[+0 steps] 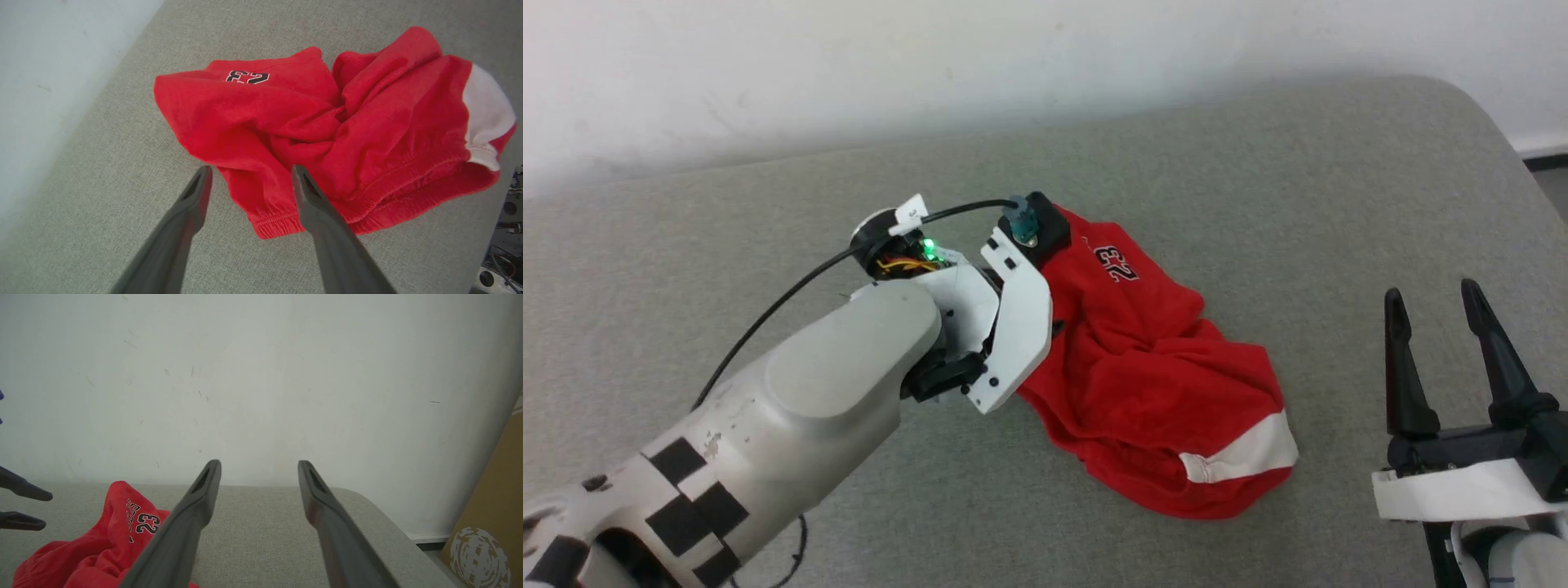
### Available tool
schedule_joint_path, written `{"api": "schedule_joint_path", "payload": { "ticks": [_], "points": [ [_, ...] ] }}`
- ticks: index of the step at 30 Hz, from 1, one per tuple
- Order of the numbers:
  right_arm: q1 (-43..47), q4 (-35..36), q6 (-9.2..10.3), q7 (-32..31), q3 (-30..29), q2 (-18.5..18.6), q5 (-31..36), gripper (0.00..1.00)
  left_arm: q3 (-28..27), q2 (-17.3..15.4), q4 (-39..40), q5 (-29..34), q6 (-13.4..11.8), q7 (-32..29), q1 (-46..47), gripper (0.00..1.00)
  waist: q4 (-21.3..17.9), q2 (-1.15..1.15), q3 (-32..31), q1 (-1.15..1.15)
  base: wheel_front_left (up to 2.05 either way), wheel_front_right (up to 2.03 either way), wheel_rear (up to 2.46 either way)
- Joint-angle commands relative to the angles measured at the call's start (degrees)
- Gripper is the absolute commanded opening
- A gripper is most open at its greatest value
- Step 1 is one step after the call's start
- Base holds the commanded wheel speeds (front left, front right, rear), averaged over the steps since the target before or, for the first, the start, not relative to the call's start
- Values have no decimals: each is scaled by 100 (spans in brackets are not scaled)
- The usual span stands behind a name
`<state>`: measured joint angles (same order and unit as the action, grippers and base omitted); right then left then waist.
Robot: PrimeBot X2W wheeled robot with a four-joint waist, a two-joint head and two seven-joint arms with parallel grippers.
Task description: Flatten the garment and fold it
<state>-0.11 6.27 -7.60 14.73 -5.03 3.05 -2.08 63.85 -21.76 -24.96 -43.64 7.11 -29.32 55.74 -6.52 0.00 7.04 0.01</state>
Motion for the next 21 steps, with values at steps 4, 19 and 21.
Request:
{"api": "schedule_joint_path", "payload": {
  "ticks": [4,19,21],
  "points": [
    [-195,23,11,27,84,-17,-60,100,662,-136,-81,-401,37,-408,329,100,-327,0,318,-1,0,0,0],
    [-484,-30,11,27,159,-17,-245,100,949,-590,172,191,37,-1547,-466,46,-838,0,775,-1,0,0,0],
    [-451,-43,11,27,134,-17,-233,100,949,-675,271,186,37,-1408,-370,0,-755,0,732,-1,0,0,0]
  ]
}}
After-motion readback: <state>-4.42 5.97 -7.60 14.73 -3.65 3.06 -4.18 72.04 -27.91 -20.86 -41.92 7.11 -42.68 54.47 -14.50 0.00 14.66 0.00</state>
